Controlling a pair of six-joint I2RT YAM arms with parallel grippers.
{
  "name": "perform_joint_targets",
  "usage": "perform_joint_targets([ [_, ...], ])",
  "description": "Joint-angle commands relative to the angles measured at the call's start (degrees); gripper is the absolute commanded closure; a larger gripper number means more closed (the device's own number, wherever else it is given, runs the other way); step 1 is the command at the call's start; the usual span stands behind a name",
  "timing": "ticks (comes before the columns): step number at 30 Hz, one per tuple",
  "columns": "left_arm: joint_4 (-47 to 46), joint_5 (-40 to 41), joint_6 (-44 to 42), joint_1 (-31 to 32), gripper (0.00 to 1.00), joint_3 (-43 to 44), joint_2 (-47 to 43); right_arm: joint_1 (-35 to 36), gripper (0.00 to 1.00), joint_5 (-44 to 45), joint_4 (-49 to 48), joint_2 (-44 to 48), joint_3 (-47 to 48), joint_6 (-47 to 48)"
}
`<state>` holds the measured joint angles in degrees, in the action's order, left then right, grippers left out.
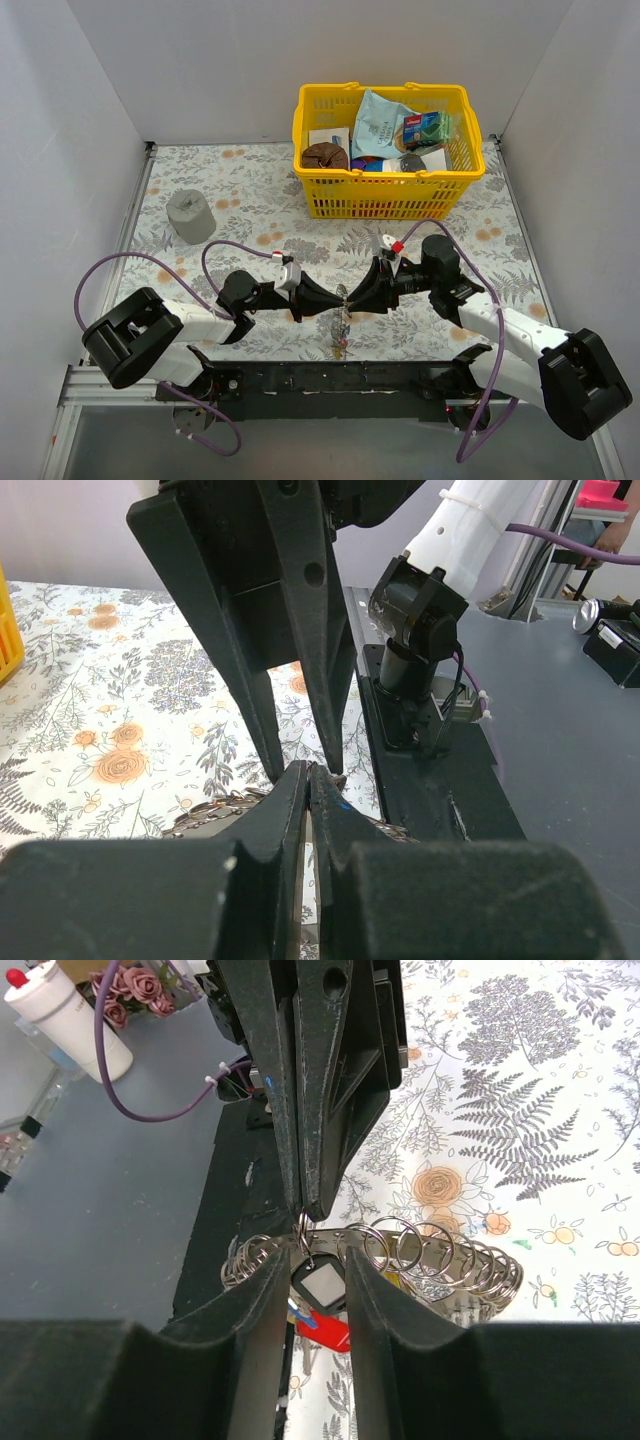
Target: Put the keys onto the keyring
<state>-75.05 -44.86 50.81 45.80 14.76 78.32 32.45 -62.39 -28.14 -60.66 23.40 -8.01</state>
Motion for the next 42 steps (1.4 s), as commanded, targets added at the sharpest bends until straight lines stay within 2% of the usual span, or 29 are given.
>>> perform_joint_targets([
  [1,-8.45,-0.32,-0.09,-0.36,1.00,1.93,-1.42,0.42,0.67,-1.94,-4.47,-0.77,1.56,-1.57],
  [6,-8.54,-0.23,-0.18,-0.36,1.00,1.85,-1.77,0.51,0.88,-2.82,-4.55,-1.65,1.56,-1.57],
  [13,-8.10,0.13,-0.62,-0.36,1.00,1.58,-2.91,0.51,0.99,-3.00,-4.20,-2.09,0.51,-0.60],
  [42,-9.85,-0.75,-0.01,-0.45,1.00,1.32,-4.15,0.78,0.99,-3.35,-5.26,-6.57,-1.25,0.45],
])
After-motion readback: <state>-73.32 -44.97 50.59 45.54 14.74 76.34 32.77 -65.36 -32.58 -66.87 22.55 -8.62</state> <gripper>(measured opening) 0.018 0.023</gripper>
